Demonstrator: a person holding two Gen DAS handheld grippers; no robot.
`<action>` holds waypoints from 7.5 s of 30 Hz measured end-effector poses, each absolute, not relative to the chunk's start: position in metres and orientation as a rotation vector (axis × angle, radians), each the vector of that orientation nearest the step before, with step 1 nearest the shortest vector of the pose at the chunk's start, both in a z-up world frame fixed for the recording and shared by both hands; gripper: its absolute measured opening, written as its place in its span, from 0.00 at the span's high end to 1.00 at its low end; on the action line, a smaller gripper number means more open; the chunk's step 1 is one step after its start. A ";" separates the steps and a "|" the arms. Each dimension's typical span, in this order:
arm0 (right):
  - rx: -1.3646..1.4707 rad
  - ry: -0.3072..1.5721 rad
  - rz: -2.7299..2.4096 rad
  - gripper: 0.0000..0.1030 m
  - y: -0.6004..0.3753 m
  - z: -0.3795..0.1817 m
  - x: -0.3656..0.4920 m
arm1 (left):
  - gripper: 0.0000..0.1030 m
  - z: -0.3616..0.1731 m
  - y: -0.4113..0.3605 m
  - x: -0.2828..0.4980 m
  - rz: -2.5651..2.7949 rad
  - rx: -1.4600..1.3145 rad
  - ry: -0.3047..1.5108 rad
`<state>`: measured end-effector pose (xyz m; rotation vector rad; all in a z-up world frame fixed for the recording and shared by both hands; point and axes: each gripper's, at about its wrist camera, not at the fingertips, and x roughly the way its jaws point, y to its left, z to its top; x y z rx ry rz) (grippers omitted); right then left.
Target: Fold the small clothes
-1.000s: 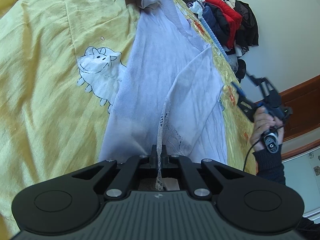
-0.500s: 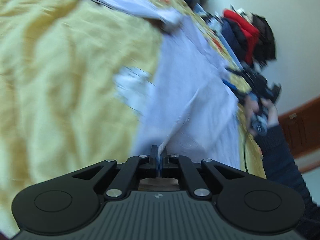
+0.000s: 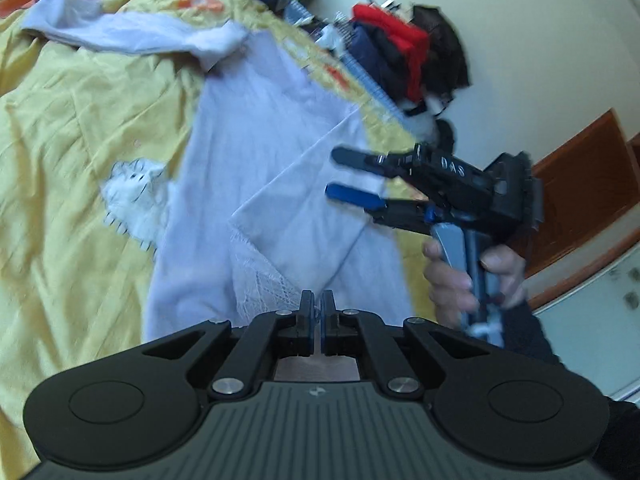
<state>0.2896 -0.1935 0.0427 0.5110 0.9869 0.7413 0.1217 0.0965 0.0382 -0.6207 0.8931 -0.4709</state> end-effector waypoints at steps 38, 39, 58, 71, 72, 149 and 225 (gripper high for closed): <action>0.889 1.137 0.844 0.29 -0.180 -0.003 0.268 | 0.71 0.000 0.281 0.199 0.127 -1.254 0.531; 0.890 1.138 0.845 0.29 -0.180 -0.003 0.268 | 0.71 -0.007 0.289 0.211 0.149 -1.282 0.529; 1.037 1.099 0.836 0.30 -0.195 -0.007 0.266 | 0.93 0.067 0.129 0.253 -0.121 -0.052 0.430; 1.195 1.004 0.700 0.21 -0.232 0.000 0.286 | 0.86 0.049 0.050 0.176 -0.457 0.223 0.528; 1.175 1.017 0.693 0.21 -0.227 0.000 0.287 | 0.85 0.053 0.055 0.173 -0.468 0.187 0.527; 0.704 1.196 0.611 0.77 -0.236 0.018 0.227 | 0.33 0.005 0.152 0.212 -0.302 -1.065 0.824; 0.929 1.004 0.542 0.62 -0.311 0.000 0.149 | 0.97 0.008 0.077 0.282 -0.298 -0.753 1.013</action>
